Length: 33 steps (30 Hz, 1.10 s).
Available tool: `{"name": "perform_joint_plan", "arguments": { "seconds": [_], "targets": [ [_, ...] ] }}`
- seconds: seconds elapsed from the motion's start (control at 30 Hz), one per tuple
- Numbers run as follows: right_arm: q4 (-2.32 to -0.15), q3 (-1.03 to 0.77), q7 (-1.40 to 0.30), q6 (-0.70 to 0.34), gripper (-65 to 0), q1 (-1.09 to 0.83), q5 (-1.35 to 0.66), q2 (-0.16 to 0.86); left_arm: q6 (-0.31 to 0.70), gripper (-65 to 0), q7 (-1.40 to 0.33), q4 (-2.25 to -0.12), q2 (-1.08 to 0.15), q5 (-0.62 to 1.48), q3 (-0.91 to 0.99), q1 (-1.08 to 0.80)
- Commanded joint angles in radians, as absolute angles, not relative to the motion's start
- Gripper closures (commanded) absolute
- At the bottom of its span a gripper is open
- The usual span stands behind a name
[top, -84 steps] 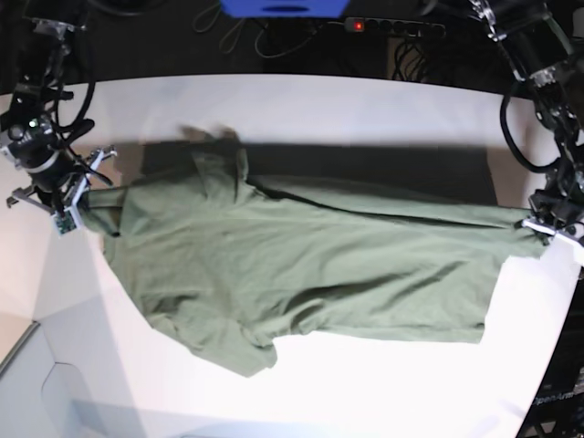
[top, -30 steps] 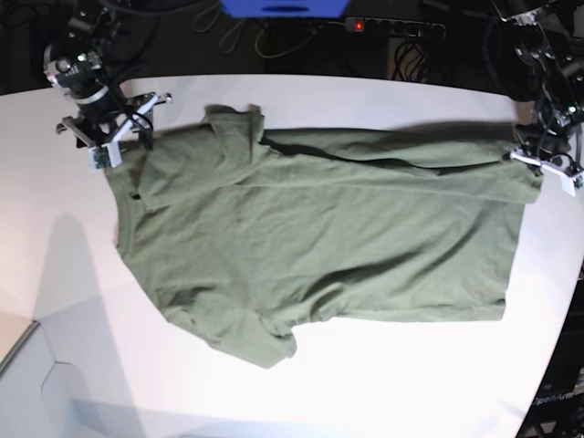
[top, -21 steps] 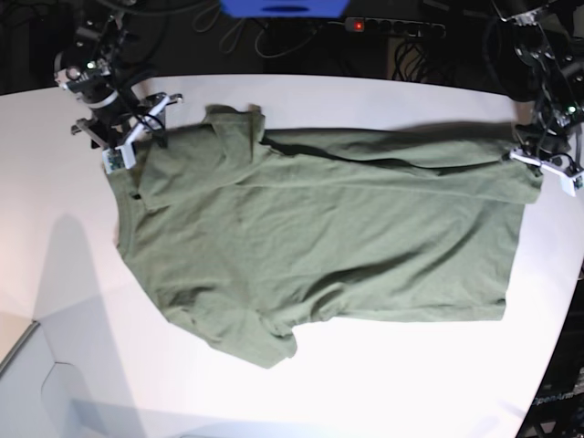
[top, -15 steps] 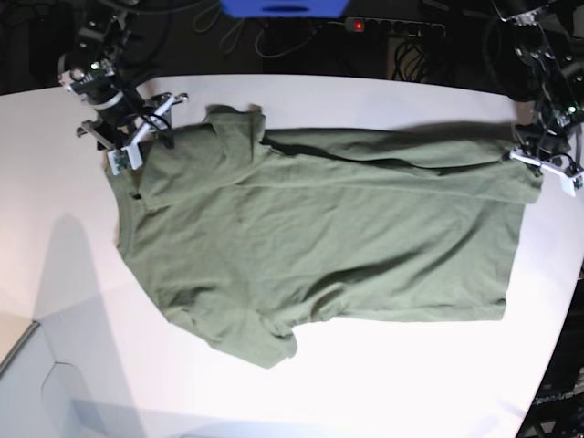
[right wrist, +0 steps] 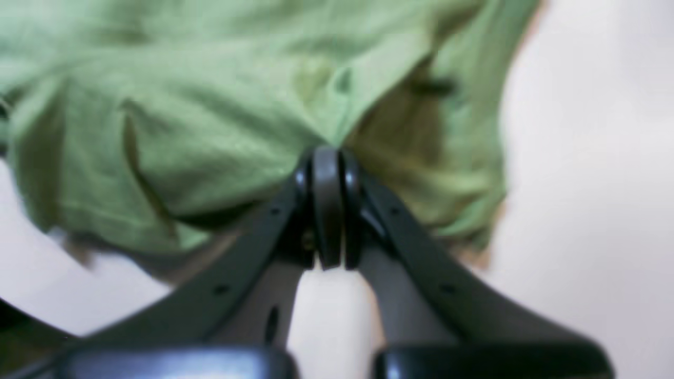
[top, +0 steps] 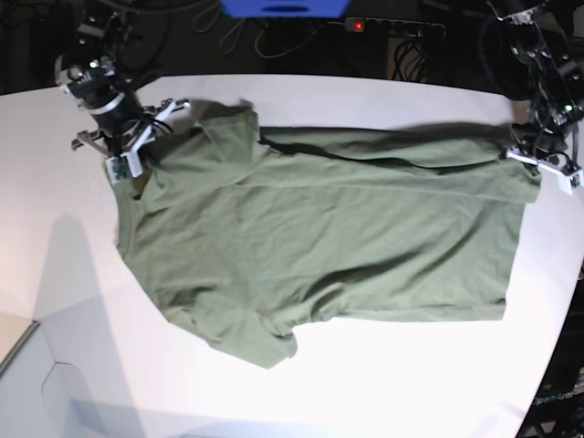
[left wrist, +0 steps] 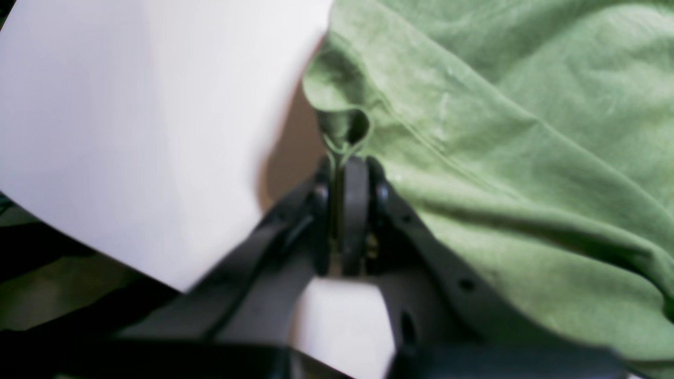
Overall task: Layout the t-shirt on the table in an organized manner, then fold the t-shirt properly
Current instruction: 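Lower the shirt edge flat and shift the right gripper along it, then pull the shirt edge taut with both grippers, smoothing the body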
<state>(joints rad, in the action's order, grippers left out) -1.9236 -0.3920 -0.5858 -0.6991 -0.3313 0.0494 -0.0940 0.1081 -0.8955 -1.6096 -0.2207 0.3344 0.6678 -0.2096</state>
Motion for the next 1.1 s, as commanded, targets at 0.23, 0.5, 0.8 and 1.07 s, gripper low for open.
{"name": "perform_joint_plan", "arguments": {
  "seconds": [0.23,0.5,0.8,1.07],
  "targets": [
    [-1.995,-0.337,-0.565,-0.698,0.0,-0.295,0.039,-0.084,0.105,0.0,-0.877,-1.626,-0.237,0.338,0.673,-0.199],
    [-1.994,-0.298,-0.734,-0.698,0.0,-0.131,0.039,-0.084,0.105,0.0,-0.877,-1.626,-0.237,0.340,0.679,-0.202],
    [-1.767,-0.298,-0.786,-0.698,0.0,0.053,0.039,-0.061,0.105,0.0,-0.881,-1.629,-0.236,0.340,0.680,-0.205],
    [-1.661,-0.298,-0.786,-0.698,-3.1,0.125,0.039,-0.022,0.105,0.0,-0.883,-1.627,-0.236,0.340,0.680,-0.205]
  ]
}}
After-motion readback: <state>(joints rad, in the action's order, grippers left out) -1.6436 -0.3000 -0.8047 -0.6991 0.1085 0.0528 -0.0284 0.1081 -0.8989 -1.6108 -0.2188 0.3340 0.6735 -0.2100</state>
